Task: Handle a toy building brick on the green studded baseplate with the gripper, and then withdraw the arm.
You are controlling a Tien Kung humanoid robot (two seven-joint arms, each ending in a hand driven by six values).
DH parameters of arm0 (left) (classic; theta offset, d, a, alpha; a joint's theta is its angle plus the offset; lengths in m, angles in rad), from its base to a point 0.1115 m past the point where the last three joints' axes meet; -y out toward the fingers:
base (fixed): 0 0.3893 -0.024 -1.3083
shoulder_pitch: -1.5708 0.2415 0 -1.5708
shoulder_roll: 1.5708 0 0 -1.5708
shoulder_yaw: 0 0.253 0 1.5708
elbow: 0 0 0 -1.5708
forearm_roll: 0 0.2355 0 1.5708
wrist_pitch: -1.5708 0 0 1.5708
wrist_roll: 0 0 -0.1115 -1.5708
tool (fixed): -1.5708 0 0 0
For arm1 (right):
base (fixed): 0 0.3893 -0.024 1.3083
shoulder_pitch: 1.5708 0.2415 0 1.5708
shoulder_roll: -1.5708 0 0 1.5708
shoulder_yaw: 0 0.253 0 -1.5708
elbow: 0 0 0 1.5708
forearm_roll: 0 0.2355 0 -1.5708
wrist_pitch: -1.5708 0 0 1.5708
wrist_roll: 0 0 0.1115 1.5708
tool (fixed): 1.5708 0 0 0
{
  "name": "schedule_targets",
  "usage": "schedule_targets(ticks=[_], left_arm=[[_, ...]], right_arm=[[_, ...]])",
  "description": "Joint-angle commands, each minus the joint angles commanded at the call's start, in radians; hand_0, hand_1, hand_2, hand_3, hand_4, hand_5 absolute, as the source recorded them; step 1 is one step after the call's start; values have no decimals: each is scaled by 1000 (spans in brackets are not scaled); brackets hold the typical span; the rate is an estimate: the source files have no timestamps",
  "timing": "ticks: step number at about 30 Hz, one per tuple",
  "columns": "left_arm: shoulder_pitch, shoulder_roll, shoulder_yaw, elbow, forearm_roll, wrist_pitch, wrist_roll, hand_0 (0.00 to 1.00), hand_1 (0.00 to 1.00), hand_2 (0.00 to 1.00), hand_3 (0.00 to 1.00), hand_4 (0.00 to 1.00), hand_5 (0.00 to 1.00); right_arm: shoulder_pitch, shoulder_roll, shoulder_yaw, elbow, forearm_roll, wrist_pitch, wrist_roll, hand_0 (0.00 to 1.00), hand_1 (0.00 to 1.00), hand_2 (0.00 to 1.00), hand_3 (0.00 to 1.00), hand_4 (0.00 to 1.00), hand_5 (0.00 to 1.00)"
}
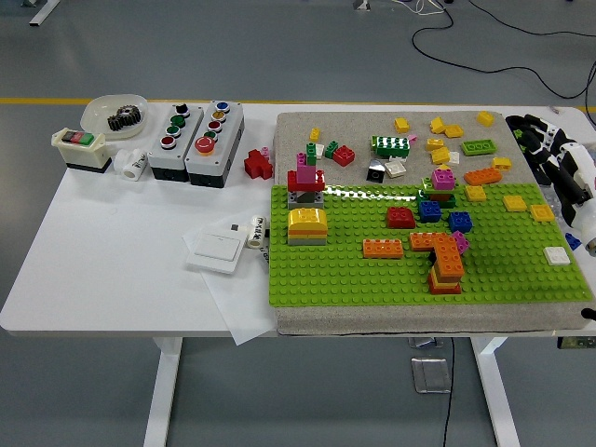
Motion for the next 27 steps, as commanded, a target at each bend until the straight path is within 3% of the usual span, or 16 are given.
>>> schedule_targets(ticks=[27], left_arm=[[-4, -2, 3, 1, -4, 1, -3, 422, 464, 500, 595, 616, 764]], right_arm=[[1, -2, 3, -1, 16, 26, 4, 944, 861, 892, 905, 998, 777]])
